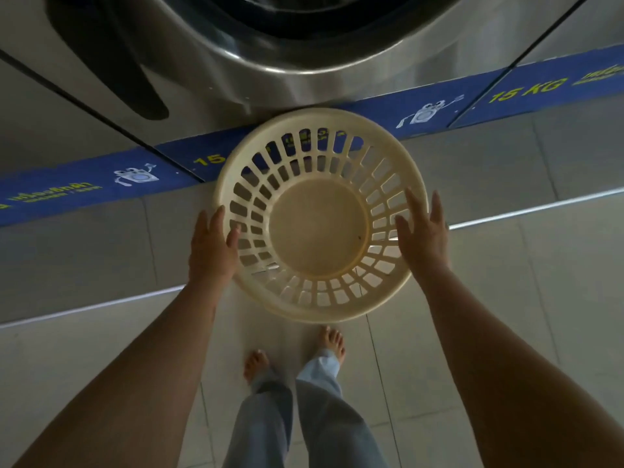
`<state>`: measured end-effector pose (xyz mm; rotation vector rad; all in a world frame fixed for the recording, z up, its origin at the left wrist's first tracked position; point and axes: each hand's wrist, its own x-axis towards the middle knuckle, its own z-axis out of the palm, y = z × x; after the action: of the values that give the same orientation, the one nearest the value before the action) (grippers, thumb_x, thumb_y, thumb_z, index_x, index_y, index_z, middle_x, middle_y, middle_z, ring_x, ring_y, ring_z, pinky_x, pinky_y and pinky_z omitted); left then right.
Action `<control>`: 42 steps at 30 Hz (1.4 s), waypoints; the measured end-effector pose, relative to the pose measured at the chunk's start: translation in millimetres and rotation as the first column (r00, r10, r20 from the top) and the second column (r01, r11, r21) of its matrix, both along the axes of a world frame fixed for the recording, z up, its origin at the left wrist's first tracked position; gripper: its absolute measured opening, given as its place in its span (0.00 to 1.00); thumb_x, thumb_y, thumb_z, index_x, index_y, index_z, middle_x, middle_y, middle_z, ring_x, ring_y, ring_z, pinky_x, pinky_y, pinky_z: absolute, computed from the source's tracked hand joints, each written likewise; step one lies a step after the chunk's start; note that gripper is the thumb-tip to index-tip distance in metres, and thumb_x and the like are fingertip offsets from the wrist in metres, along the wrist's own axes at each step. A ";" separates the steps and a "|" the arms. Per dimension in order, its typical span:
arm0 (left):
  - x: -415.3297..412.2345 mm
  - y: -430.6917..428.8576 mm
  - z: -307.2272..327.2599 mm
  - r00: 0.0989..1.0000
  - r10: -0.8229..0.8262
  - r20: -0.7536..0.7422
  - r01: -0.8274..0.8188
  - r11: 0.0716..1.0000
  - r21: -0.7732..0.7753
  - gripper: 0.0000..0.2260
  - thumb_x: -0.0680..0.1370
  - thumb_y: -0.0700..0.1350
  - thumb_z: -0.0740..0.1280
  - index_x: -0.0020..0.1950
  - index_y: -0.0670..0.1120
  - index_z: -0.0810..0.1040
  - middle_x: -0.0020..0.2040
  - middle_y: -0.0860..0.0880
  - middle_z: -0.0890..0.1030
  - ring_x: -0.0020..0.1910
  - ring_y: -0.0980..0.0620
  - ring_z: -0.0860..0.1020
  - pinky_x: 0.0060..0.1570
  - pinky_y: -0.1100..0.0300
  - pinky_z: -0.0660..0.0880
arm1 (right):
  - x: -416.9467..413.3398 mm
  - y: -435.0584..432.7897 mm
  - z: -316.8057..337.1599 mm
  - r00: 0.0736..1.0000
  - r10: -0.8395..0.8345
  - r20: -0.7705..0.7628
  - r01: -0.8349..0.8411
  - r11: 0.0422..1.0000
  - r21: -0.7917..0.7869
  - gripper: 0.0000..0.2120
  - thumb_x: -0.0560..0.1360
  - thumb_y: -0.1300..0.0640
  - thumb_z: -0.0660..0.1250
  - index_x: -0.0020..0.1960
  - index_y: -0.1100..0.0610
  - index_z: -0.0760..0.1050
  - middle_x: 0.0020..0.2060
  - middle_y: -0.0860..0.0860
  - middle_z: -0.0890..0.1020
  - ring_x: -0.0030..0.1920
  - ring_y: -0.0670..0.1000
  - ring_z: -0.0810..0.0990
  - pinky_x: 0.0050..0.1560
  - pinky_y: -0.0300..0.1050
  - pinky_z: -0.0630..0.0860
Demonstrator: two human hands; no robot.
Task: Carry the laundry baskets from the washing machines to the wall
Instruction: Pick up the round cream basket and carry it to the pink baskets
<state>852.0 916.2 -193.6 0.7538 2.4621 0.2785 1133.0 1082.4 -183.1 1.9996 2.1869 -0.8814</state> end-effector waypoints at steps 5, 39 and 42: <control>-0.1 3.6 -32.6 0.999 0.042 -0.021 -0.038 0.987 0.158 0.24 0.81 0.47 0.60 0.76 0.55 0.59 0.74 0.42 0.62 0.69 0.42 0.68 0.61 0.45 0.71 | 3.7 12.3 -41.0 0.998 0.018 -0.060 -0.013 0.997 0.079 0.26 0.80 0.53 0.61 0.76 0.41 0.59 0.78 0.53 0.53 0.70 0.59 0.69 0.61 0.57 0.75; -29.5 -412.1 199.5 0.697 0.711 -0.092 -0.663 0.688 0.294 0.25 0.80 0.38 0.58 0.73 0.60 0.65 0.71 0.48 0.69 0.61 0.42 0.77 0.61 0.44 0.75 | -169.6 -288.9 182.7 0.830 0.531 -0.171 -0.493 0.842 0.219 0.29 0.79 0.66 0.58 0.76 0.46 0.61 0.73 0.54 0.66 0.59 0.59 0.77 0.48 0.50 0.76; -42.0 -476.9 214.1 0.652 0.751 -0.101 -0.696 0.646 0.314 0.25 0.80 0.37 0.58 0.74 0.58 0.64 0.71 0.46 0.69 0.62 0.41 0.76 0.60 0.44 0.75 | -208.3 -343.0 195.5 0.780 0.593 -0.200 -0.552 0.802 0.229 0.28 0.79 0.66 0.58 0.76 0.45 0.61 0.73 0.54 0.66 0.63 0.60 0.76 0.58 0.58 0.76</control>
<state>810.0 439.3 20.5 -0.2107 2.8753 0.8593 924.7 739.4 12.5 1.1458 2.8507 -0.9309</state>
